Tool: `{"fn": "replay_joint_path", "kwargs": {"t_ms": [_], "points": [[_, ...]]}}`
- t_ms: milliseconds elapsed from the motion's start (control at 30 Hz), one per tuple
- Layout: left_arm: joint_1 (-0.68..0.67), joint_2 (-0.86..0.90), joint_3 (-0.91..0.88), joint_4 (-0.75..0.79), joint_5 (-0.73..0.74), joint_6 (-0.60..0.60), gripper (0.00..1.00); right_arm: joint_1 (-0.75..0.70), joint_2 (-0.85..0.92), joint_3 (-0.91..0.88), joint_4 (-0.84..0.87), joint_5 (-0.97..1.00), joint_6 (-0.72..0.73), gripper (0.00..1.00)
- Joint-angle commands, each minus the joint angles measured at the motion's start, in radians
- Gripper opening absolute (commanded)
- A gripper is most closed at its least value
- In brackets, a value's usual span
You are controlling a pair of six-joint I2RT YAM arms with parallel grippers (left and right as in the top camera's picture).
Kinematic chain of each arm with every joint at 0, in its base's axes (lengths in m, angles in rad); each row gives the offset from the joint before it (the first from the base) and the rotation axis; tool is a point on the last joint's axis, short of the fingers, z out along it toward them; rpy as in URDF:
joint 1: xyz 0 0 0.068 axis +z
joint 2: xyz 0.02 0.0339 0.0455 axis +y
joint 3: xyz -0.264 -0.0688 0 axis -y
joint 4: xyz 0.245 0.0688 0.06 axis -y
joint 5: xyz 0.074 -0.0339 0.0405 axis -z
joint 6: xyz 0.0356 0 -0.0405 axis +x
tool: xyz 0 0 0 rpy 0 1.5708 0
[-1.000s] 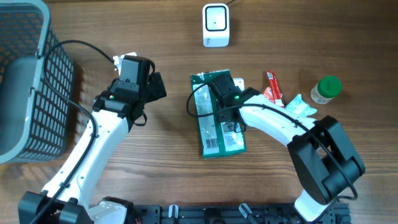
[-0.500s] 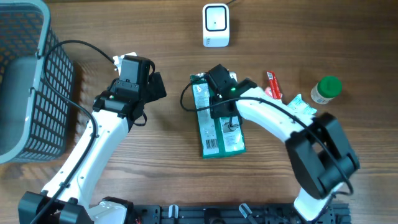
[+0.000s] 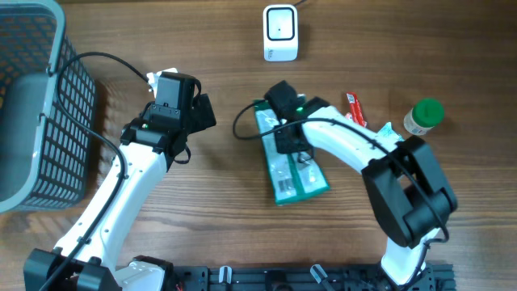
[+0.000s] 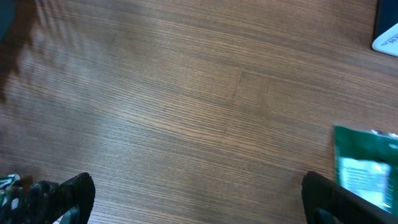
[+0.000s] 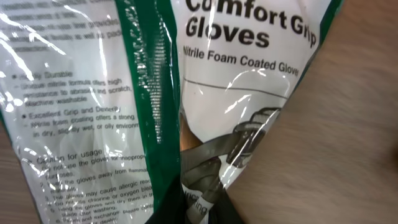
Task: Scan the item barcode
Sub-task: 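Carry the glove bag up to the white scanner with the right gripper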
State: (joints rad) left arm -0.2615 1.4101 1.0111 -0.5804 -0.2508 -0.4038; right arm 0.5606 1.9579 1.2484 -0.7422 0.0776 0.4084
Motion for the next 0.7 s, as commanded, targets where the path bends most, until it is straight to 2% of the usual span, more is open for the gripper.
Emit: {"fn": "replay_joint_path", "kwargs": {"t_ms": [0,167,400,533,667], "points": [[0.005,0.001,0.007,0.0,-0.019,0.01,1.0,-0.081,-0.091,-0.045,-0.042,-0.095,-0.085,0.04],[0.005,0.001,0.007,0.0,-0.019,0.01,1.0,-0.16,-0.316,-0.045,-0.053,-0.23,-0.088,0.04],[0.005,0.001,0.007,0.0,-0.02,0.01,1.0,-0.22,-0.59,-0.045,0.0,-0.252,-0.015,0.04],[0.005,0.001,0.007,0.0,-0.019,0.01,1.0,-0.22,-0.659,-0.045,0.032,-0.252,0.111,0.04],[0.005,0.001,0.007,0.0,-0.019,0.01,1.0,-0.22,-0.647,-0.045,0.068,-0.22,0.11,0.04]]}}
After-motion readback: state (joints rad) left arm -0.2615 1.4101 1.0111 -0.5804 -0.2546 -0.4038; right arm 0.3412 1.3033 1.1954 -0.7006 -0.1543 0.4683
